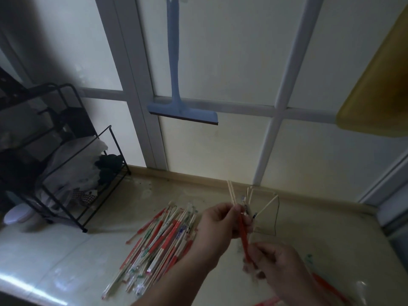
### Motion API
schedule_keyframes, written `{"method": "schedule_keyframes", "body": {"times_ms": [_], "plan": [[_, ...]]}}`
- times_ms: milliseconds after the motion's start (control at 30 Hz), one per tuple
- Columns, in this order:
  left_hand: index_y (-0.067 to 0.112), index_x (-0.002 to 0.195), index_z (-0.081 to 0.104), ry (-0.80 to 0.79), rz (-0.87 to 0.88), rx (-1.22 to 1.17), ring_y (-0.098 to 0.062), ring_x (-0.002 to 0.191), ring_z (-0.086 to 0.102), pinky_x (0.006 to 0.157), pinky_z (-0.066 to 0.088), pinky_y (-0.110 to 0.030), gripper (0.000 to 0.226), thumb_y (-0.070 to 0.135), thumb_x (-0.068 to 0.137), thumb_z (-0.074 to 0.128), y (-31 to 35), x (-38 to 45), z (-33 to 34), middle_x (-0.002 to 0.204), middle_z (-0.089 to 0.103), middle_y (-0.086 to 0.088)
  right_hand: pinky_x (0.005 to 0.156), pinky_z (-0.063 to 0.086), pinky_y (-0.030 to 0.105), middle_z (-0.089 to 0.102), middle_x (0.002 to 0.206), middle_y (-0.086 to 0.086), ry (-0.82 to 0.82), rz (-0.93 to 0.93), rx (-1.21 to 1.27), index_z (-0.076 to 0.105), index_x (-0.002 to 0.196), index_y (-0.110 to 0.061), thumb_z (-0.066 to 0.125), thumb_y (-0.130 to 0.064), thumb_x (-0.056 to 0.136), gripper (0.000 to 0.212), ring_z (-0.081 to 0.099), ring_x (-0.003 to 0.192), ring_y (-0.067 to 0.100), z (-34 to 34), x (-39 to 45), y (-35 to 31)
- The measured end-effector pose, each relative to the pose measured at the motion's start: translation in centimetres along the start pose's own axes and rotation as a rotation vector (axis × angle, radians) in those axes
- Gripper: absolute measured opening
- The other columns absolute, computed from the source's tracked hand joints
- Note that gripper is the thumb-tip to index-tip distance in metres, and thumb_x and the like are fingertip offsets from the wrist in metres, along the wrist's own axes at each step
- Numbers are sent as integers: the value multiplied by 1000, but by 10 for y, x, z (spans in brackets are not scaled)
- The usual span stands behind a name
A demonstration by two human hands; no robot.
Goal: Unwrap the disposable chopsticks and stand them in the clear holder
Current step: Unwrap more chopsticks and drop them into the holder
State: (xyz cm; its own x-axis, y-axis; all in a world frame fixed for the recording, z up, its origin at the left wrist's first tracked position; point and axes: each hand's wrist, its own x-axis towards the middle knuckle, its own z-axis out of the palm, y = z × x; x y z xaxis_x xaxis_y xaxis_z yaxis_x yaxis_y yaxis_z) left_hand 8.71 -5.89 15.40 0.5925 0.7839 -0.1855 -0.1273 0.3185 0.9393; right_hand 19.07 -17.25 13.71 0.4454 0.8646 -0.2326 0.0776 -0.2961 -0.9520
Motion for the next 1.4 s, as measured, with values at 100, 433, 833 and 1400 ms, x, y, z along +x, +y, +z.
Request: {"method": "schedule_keyframes", "body": {"times_ms": [100, 433, 833, 1400], "plan": [[-4, 95, 65, -218, 11, 242, -25, 67, 66, 65, 57, -32, 25, 15, 101, 52, -6, -5, -1, 76, 68, -13, 61, 53, 29, 76, 82, 2, 130, -160, 76, 77, 92, -33, 64, -56, 77, 31, 71, 74, 18, -16, 7, -10], [10, 97, 65, -566, -76, 515, -19, 59, 62, 65, 54, -35, 17, 21, 101, 53, -29, -1, 22, 71, 64, -5, 75, 55, 37, 73, 88, 22, 177, -105, 384, 73, 80, -3, 55, -20, 88, 26, 72, 82, 32, -64, 9, -4], [17, 83, 61, -563, -262, 609, -12, 55, 57, 56, 49, -22, 23, 11, 101, 47, -105, 22, 70, 64, 58, -1, 61, 59, 28, 76, 82, 2, 579, -158, 707, 69, 77, -16, 68, -44, 65, 31, 74, 79, 19, -223, -14, 23], [23, 118, 61, 104, -325, 499, -13, 81, 66, 69, 56, -29, 38, 3, 86, 59, -219, 54, 138, 95, 70, 4, 64, 60, 29, 76, 82, 7, 636, -71, 670, 60, 88, -10, 41, -20, 102, 26, 74, 77, 22, -247, -17, 56]]}}
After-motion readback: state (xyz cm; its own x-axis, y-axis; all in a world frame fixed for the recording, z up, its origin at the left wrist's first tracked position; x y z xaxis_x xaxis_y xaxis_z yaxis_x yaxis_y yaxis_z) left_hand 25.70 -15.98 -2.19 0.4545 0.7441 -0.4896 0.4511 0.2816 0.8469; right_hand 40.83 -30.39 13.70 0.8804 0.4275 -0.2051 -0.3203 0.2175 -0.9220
